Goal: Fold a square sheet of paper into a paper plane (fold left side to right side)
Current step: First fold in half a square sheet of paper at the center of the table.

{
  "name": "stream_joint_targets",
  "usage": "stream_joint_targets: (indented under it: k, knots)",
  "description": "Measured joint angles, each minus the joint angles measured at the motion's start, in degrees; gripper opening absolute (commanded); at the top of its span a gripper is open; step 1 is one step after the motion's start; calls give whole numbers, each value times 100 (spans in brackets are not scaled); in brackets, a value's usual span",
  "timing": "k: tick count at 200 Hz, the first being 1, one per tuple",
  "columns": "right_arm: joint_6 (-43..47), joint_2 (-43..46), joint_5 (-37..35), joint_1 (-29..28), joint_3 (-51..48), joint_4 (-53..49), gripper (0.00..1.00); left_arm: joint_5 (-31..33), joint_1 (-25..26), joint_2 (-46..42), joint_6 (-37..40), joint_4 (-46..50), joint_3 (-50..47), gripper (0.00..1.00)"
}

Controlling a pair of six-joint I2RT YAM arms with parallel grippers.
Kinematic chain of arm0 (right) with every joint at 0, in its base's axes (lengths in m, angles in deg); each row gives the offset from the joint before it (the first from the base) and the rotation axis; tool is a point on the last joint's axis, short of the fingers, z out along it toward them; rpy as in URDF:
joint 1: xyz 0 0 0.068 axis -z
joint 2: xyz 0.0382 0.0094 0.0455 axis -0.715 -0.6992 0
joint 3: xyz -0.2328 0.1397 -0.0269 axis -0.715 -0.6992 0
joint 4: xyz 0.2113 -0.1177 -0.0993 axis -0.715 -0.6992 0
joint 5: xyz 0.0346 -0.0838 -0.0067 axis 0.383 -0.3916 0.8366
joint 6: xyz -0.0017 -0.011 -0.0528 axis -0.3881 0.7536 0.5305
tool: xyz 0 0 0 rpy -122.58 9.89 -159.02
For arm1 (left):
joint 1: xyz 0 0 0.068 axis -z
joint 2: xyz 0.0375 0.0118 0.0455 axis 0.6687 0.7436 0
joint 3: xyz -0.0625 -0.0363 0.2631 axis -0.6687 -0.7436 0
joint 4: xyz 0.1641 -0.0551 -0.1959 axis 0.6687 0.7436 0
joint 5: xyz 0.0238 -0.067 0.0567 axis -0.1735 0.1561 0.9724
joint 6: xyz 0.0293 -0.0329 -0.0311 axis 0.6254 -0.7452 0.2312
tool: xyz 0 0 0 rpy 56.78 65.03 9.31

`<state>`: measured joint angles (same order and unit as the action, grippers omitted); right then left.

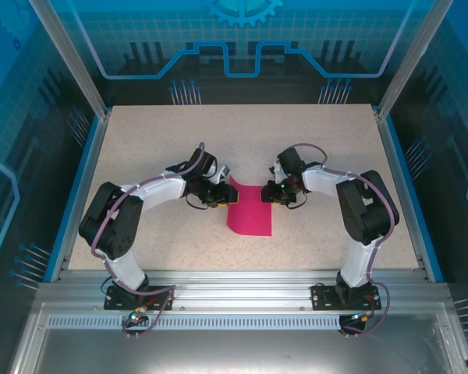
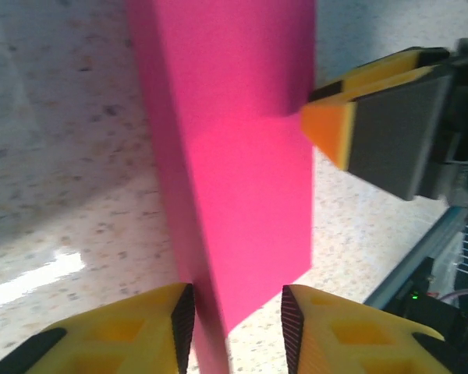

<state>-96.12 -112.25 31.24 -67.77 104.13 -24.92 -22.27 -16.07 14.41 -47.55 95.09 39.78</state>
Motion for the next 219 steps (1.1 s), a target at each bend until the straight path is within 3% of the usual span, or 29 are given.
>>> stream_joint_targets:
  k: [66,116,168,184,200,219]
  knots:
    - [-225,48,540,57,-256,568,38,-245,328,140,-299,-461,114,44]
    - [-422,446,1021,216,-533,850,52,-273,422,452,-369,-590,151,36]
    - [-817,579,1663,219,-553,1622,53,-273,466,483,-396,-610,216,31]
    - [-905,538,1714,214,-553,1703,51,-273,466,483,-396,-616,232,31]
    - [-997,466,1753,214,-553,1762,43,-273,466,485,-396,-619,232,31]
    - [-1086,358,1829,199,-553,1832,28,-271,466,485,-396,-623,232,31]
